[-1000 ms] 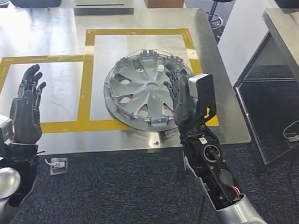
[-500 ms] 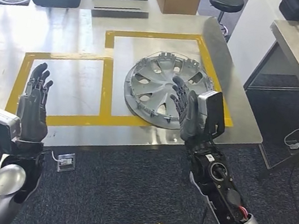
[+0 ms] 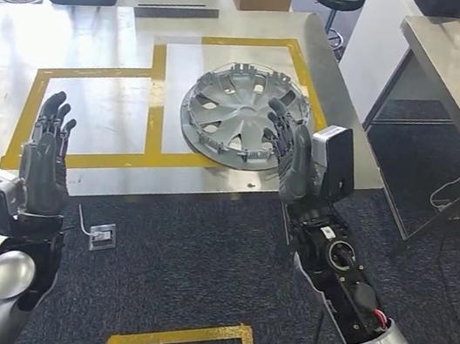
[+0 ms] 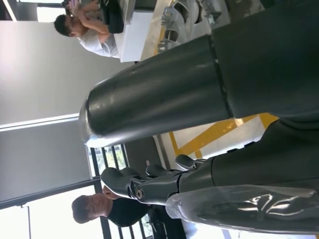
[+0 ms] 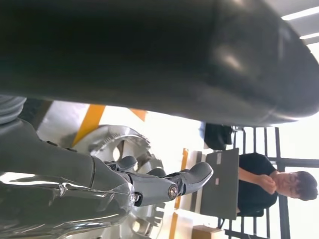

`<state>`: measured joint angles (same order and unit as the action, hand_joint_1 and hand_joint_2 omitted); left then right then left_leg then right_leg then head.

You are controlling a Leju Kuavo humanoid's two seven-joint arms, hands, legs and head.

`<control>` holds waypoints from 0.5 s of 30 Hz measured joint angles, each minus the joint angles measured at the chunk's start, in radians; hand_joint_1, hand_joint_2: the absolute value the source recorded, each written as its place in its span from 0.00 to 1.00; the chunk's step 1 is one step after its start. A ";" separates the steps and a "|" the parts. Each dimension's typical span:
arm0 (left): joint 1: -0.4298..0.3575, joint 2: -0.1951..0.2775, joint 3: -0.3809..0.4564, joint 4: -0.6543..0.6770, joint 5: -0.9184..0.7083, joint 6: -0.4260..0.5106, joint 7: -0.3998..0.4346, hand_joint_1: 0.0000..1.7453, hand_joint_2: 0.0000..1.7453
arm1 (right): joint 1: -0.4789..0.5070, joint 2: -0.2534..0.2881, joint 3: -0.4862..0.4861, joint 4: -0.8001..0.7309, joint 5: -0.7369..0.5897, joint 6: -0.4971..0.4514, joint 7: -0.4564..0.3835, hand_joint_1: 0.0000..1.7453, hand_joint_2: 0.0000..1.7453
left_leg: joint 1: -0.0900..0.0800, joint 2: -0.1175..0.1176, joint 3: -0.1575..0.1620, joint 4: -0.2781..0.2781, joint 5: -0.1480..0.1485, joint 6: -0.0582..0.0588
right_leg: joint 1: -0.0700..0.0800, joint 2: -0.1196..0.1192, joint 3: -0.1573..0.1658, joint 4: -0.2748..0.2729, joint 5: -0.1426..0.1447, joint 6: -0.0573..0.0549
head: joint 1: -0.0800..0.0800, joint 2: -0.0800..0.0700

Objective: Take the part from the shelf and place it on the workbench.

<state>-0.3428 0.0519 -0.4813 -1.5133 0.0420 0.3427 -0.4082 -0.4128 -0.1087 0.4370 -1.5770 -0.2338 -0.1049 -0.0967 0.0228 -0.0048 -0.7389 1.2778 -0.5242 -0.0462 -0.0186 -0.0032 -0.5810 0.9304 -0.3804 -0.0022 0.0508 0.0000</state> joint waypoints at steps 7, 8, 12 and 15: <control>-0.010 -0.004 0.000 -0.002 -0.001 0.003 0.000 0.00 0.00 | -0.001 0.000 -0.002 -0.018 0.000 0.001 0.000 0.00 0.00 | -0.002 -0.006 0.252 -0.340 0.040 0.021 | -0.002 0.000 -0.062 0.006 0.067 0.040 | -0.021 0.000; -0.009 -0.005 0.000 -0.002 -0.001 0.004 0.000 0.00 0.00 | 0.002 0.000 -0.002 -0.018 0.000 0.002 0.000 0.00 0.00 | -0.004 -0.005 0.243 -0.338 0.050 0.032 | -0.005 0.000 -0.067 0.003 0.075 0.046 | -0.019 0.000; -0.005 -0.005 0.000 -0.002 -0.003 0.006 0.004 0.00 0.00 | 0.011 -0.002 -0.002 -0.018 0.000 0.006 0.000 0.00 0.00 | -0.011 0.001 0.197 -0.342 0.092 0.071 | -0.009 0.001 -0.121 0.150 -0.082 0.057 | -0.005 0.000; 0.000 -0.005 0.000 -0.002 -0.004 0.007 0.006 0.00 0.00 | 0.011 -0.002 -0.001 -0.017 0.000 0.009 0.001 0.00 0.00 | -0.024 0.002 0.161 -0.338 0.121 0.081 | -0.004 0.001 -0.130 0.331 -0.165 0.053 | 0.010 0.000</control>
<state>-0.3432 0.0467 -0.4814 -1.5156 0.0380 0.3501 -0.4022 -0.4021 -0.1106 0.4360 -1.5941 -0.2342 -0.0960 -0.0960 -0.0009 -0.0029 -0.5779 0.9394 -0.4031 0.0349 -0.0224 -0.0018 -0.7105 1.2615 -0.5459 0.0508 0.0613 0.0000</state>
